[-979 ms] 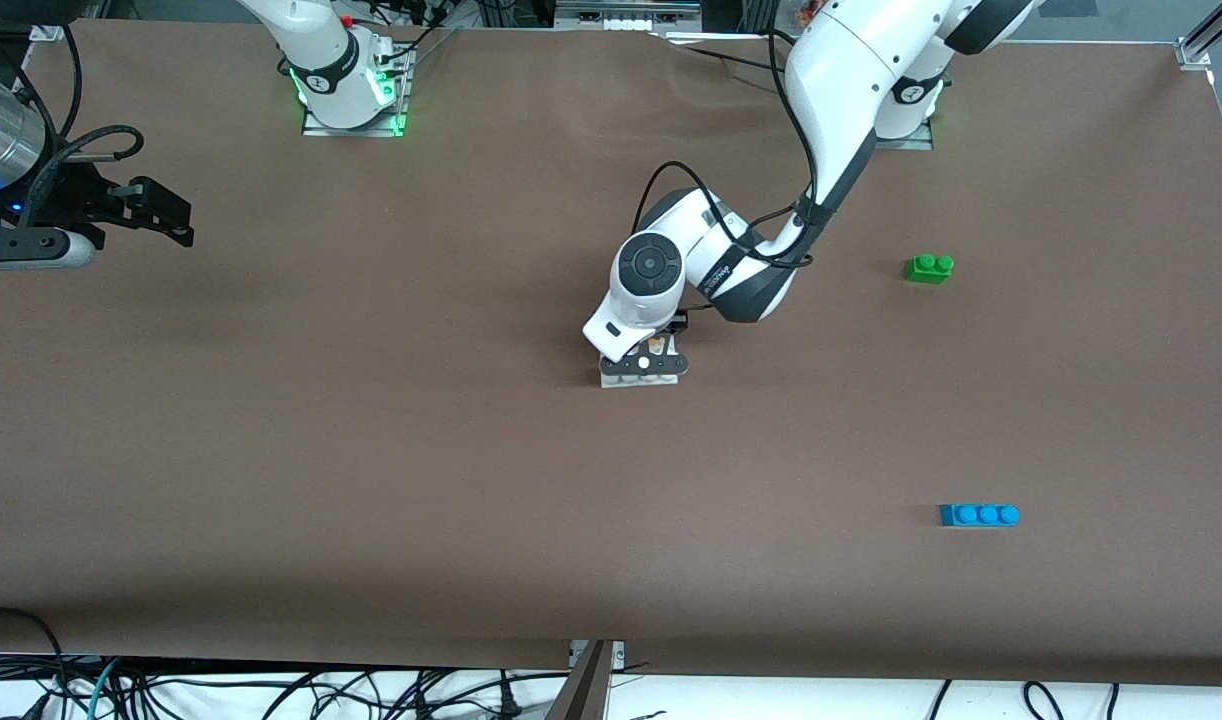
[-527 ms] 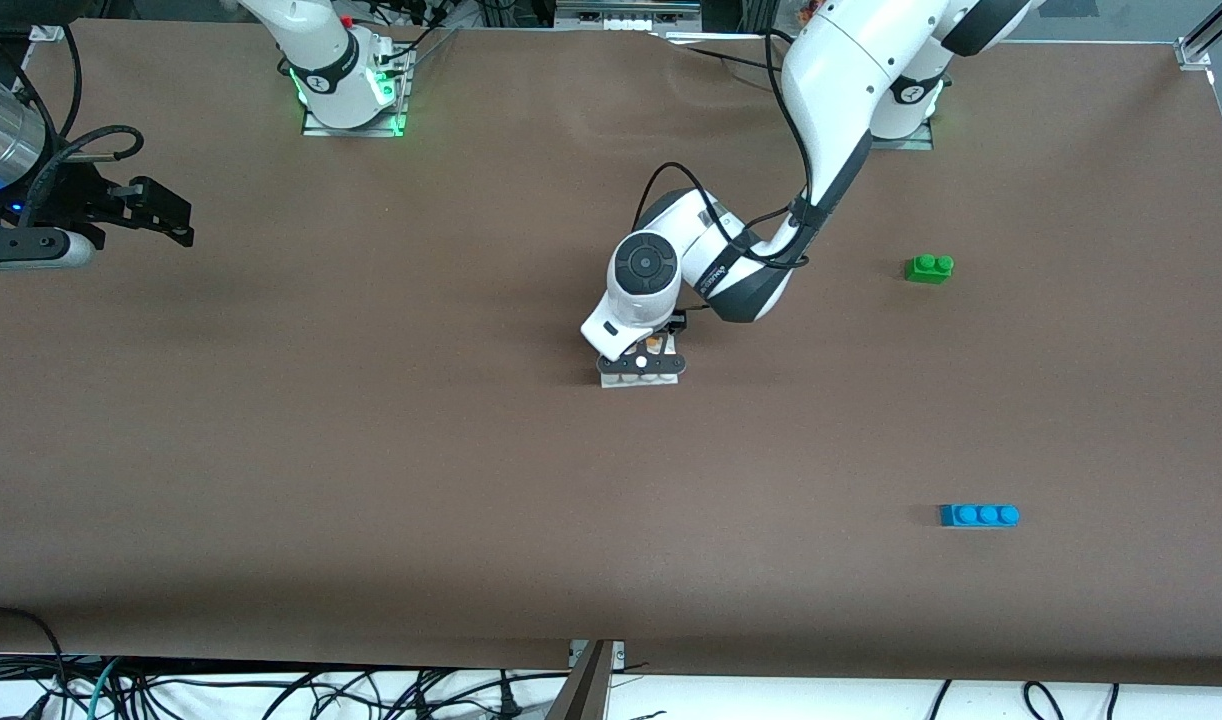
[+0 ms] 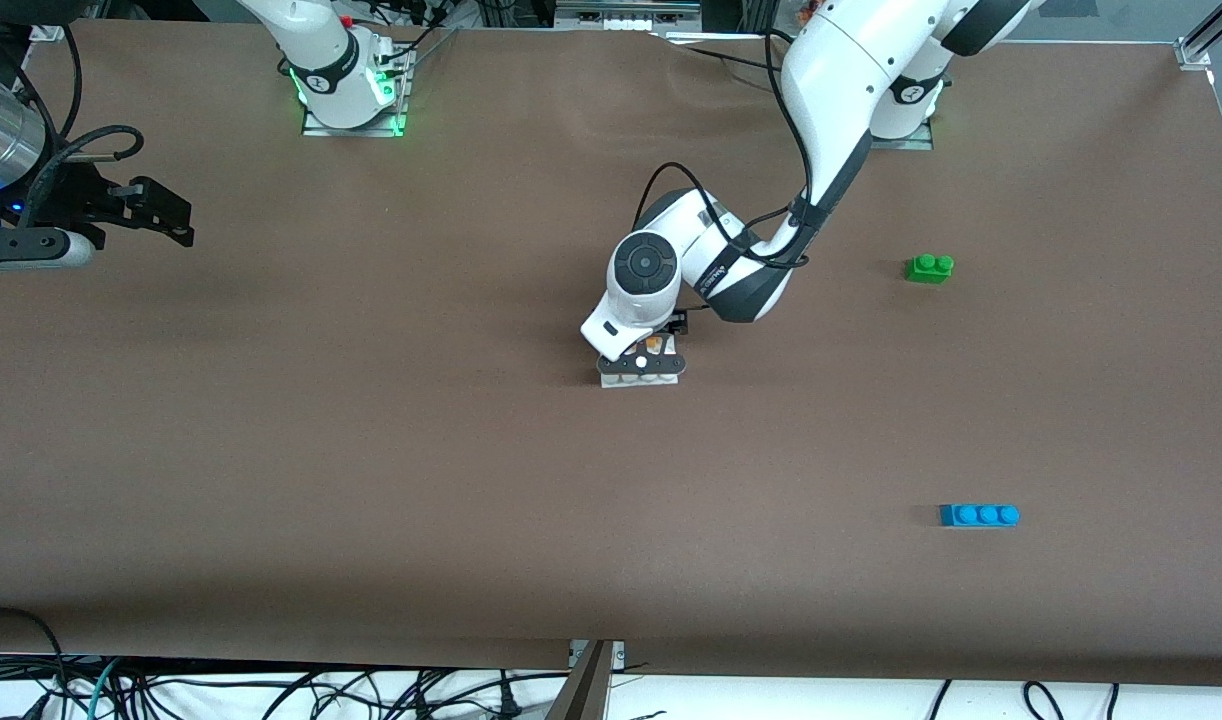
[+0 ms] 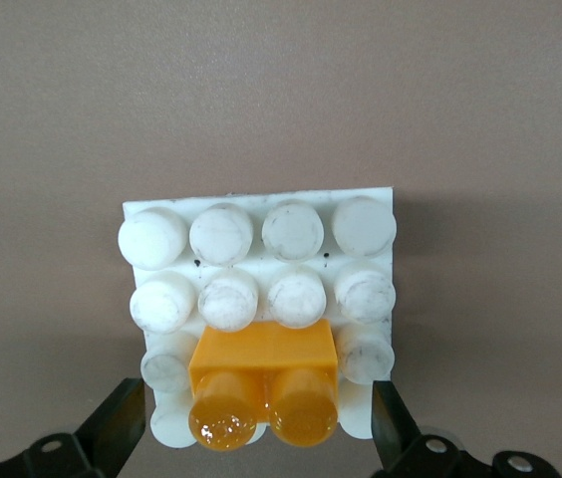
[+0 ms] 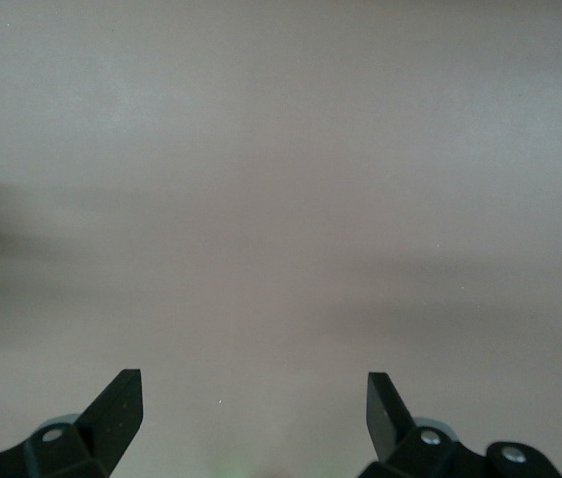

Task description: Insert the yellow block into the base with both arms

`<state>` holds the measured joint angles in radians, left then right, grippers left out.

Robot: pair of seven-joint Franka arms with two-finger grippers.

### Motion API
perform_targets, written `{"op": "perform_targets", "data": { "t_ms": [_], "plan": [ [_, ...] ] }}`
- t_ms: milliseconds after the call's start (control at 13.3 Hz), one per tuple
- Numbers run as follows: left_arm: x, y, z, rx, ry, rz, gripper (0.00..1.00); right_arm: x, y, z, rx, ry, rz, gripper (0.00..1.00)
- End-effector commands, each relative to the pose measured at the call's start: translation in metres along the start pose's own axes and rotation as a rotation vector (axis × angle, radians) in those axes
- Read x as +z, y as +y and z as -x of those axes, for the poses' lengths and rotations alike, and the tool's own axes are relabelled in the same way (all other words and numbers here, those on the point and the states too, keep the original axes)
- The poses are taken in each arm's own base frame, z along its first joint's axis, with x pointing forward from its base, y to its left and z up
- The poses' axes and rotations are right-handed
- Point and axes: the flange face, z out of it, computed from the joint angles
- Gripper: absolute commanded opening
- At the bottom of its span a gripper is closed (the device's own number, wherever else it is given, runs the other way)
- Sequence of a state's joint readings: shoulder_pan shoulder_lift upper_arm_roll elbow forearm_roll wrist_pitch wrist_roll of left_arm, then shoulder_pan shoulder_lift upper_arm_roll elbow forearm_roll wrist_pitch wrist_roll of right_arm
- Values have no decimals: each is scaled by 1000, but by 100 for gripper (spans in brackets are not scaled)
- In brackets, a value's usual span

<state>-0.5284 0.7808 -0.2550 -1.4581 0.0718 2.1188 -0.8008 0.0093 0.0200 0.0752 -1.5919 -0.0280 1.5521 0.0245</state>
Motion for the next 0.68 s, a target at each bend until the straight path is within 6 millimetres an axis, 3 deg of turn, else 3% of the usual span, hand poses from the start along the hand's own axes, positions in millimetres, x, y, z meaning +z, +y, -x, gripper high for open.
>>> {"op": "perform_targets", "data": {
  "t_ms": [0,151,301,602],
  "plan": [
    [-46,-12,-7,-17,24,-28,100,-4,1,-1,-14,7,-18,99],
    [-110,-54,-24,-55,31,-30,100,-4,1,-1,-14,7,-18,99],
    [-162,-87,-28,-42,31,-36,100,-4,1,-1,-14,7,-18,99],
    [-260,-185,-46,12,-31,-77,100,-4,1,-1,-14,7,-18,99]
  ]
}}
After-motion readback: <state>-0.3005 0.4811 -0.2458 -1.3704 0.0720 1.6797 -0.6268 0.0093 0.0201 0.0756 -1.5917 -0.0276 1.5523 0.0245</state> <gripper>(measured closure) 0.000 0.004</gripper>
